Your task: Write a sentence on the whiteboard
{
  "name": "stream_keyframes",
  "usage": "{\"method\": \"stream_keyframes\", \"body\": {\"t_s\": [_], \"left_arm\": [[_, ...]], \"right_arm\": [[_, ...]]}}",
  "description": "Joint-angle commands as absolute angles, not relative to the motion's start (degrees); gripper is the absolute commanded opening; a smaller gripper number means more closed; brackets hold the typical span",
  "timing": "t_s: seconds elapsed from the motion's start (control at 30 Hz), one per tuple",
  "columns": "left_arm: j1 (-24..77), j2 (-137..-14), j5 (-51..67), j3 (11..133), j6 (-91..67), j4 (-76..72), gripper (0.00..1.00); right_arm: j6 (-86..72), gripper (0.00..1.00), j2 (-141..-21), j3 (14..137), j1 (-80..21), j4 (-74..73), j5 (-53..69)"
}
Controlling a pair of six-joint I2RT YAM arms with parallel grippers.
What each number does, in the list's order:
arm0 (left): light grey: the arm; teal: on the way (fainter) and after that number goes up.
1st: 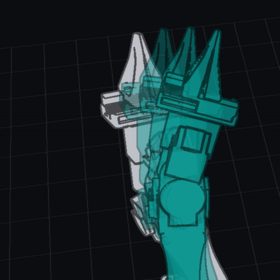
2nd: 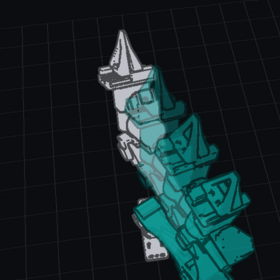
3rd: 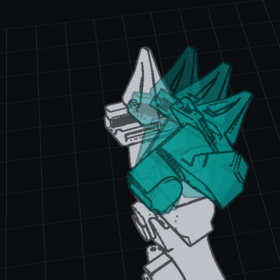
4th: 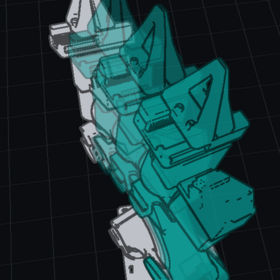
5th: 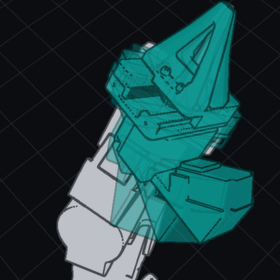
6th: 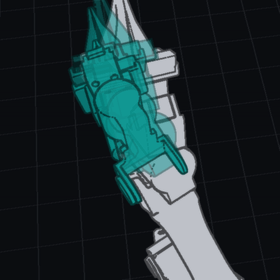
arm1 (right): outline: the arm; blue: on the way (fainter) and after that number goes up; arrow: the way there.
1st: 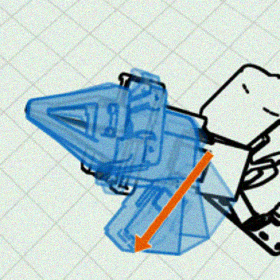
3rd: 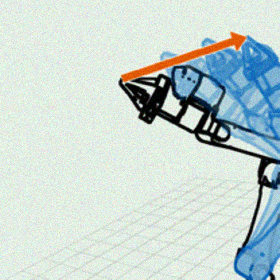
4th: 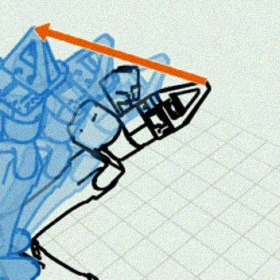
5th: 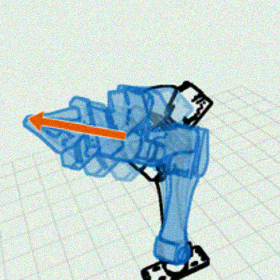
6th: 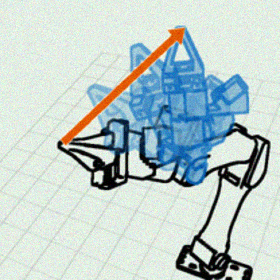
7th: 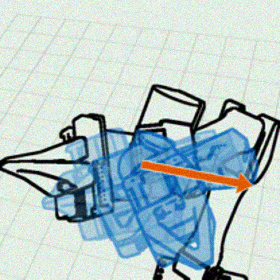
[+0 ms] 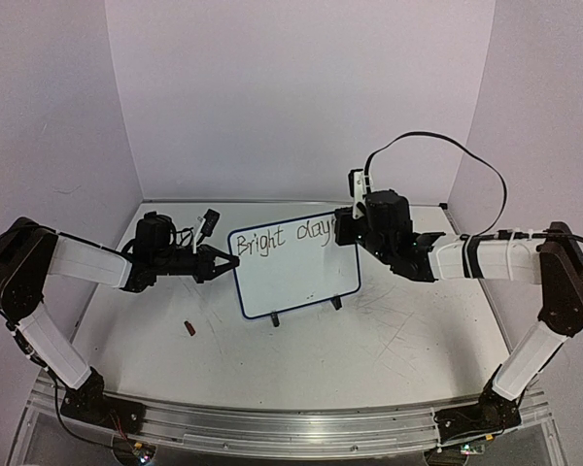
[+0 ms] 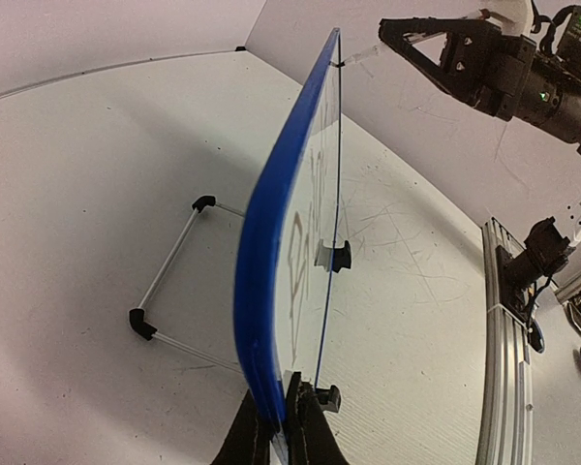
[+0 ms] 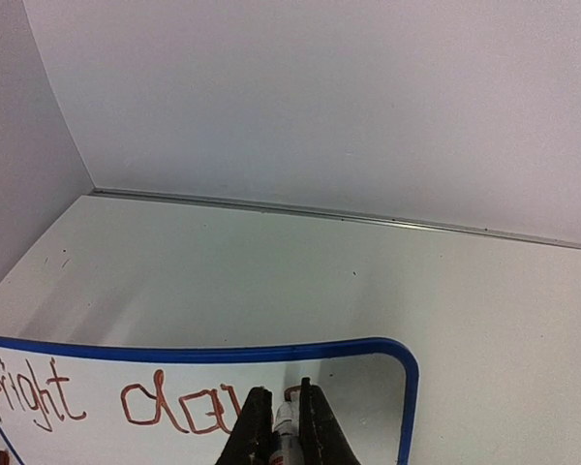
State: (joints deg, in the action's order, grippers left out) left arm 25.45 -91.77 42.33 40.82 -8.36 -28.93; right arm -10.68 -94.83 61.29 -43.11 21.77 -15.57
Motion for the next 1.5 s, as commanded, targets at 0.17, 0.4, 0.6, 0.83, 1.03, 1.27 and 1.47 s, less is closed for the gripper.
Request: {"method": "stream_keyframes", "body": {"t_s": [0.17, 0.4, 0.6, 0.83, 1.03, 1.27, 1.47], "left_arm": [[24.96, -91.01, 37.90, 42.42, -3.60, -28.74, 0.00], [24.95, -91.01, 37.81, 42.41, -3.60, -28.74, 0.00], [24.98, -91.00, 37.79, 42.45, -3.61, -28.74, 0.00], [25.00, -90.92, 37.79, 42.45, -3.66, -28.71, 0.00], [25.01, -90.79, 37.71, 42.25, -3.68, -28.65, 0.00], [24.98, -90.91, 37.30, 42.25, -3.60, -28.62, 0.00], [24.97, -90.94, 36.34, 42.15, -4.03, -28.64, 0.00]], "right_arm": [[-10.95, 0.00, -94.48, 60.06, -43.33, 20.84, -19.45], [-10.70, 0.00, -94.13, 59.49, -43.34, 20.15, -21.35], [-11.53, 0.00, -94.14, 58.57, -43.45, 19.78, -20.74], [-12.42, 0.00, -95.42, 59.08, -44.47, 19.74, -19.33], [-12.65, 0.00, -96.92, 61.15, -45.24, 20.32, -18.24], [-13.07, 0.00, -89.71, 59.75, -45.94, 20.74, -17.31], [-12.00, 0.00, -73.36, 51.66, -46.39, 20.57, -23.06]]}}
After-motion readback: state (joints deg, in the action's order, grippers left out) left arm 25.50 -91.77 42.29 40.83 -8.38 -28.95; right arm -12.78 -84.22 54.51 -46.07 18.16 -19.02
